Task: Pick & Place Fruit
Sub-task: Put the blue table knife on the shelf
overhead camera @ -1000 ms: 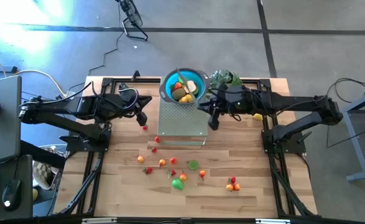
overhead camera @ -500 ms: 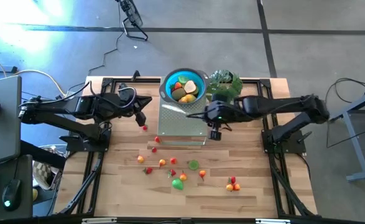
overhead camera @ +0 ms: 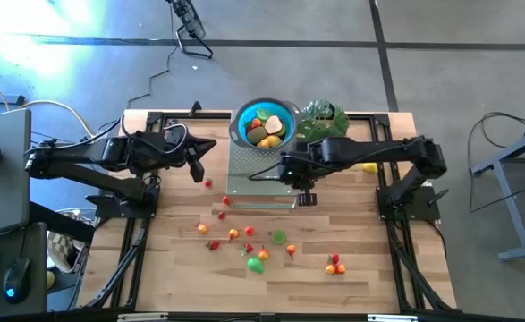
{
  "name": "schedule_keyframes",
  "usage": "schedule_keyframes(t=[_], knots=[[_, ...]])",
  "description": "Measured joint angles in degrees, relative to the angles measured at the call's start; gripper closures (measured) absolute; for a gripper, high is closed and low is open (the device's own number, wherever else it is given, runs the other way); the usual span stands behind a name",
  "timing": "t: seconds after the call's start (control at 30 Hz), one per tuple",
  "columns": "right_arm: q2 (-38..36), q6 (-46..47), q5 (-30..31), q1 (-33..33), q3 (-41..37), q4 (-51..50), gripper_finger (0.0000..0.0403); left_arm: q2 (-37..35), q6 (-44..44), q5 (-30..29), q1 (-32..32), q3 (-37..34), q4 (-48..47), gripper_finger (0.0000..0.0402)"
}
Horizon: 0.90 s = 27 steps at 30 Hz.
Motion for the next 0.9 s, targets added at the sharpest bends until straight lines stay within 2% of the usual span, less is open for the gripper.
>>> schedule_keyframes(t=[0.13, 0.27, 0.57, 0.7, 0.77, 0.9], knots=[[1.78, -0.55, 0.45, -0.84, -0.01, -0.01, 0.0361, -0.11, 0.02, 0.02, 0.0, 0.0, -0.15, 0.0388], [3.65, -3.61, 4.9, -1.26, -0.01, 1.14, 0.0361, -0.13, 0.02, 0.02, 0.0, 0.0, -0.53, 0.0388], [6.52, -8.99, 10.06, -1.59, 0.01, 0.68, 0.0361, -0.15, 0.02, 0.05, 0.0, 0.0, -2.04, 0.0388], [6.52, -9.24, 10.37, -1.63, 0.01, 0.68, 0.036, -0.15, 0.02, 0.04, 0.0, 0.0, -2.96, 0.0388], [6.43, -9.34, 10.58, -1.61, 0.01, 0.66, 0.0345, -0.14, 0.02, 0.04, 0.0, 0.0, -3.12, 0.0388], [6.41, -9.43, 10.84, -1.59, 0.01, 0.83, 0.0282, -0.13, 0.02, 0.04, 0.0, 0.0, -3.1, 0.0388]])
